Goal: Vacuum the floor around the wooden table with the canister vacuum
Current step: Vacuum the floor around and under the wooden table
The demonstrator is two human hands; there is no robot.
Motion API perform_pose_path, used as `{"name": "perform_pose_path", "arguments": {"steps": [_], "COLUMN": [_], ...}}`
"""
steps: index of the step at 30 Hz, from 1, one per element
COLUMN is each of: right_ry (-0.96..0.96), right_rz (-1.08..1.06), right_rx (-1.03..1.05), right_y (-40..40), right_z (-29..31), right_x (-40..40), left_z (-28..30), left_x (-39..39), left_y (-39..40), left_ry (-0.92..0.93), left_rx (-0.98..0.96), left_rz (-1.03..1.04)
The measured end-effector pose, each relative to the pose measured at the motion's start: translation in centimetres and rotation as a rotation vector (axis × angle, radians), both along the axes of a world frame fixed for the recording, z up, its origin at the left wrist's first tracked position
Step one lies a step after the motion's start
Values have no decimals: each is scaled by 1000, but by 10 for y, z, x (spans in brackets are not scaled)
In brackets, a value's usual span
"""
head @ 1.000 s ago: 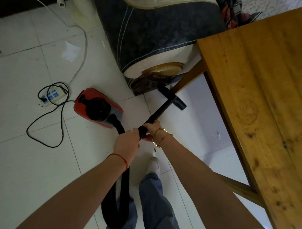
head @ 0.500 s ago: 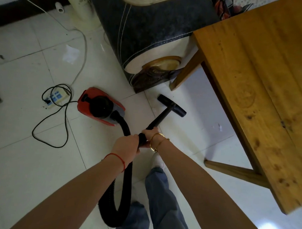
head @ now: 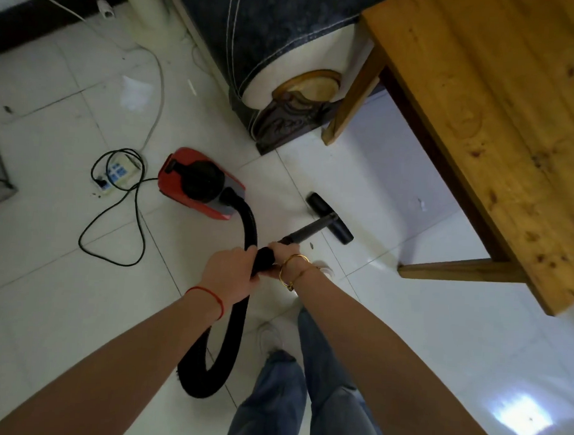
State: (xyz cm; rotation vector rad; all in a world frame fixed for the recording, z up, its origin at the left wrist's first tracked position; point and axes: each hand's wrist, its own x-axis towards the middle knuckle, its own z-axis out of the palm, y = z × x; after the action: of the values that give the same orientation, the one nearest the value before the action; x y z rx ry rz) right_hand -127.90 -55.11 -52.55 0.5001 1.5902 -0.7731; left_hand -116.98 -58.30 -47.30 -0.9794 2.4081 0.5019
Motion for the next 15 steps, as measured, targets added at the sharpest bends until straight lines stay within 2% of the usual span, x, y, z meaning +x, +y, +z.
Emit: {"name": "perform_pose_path", "arguments": {"steps": [5,15], "right_ry": [-35,17], "right_rz": [-95,-151], "right_rx": [-11,-20], "right_y": [6,3], "right_z": [0,-26], "right_x": [-7,-74], "left_z": [-2,-22], "left_x": [-6,-73], "left_y": [11,5], "left_ry": [-28,-19], "left_rx": [7,72], "left_rz": [235,224]}}
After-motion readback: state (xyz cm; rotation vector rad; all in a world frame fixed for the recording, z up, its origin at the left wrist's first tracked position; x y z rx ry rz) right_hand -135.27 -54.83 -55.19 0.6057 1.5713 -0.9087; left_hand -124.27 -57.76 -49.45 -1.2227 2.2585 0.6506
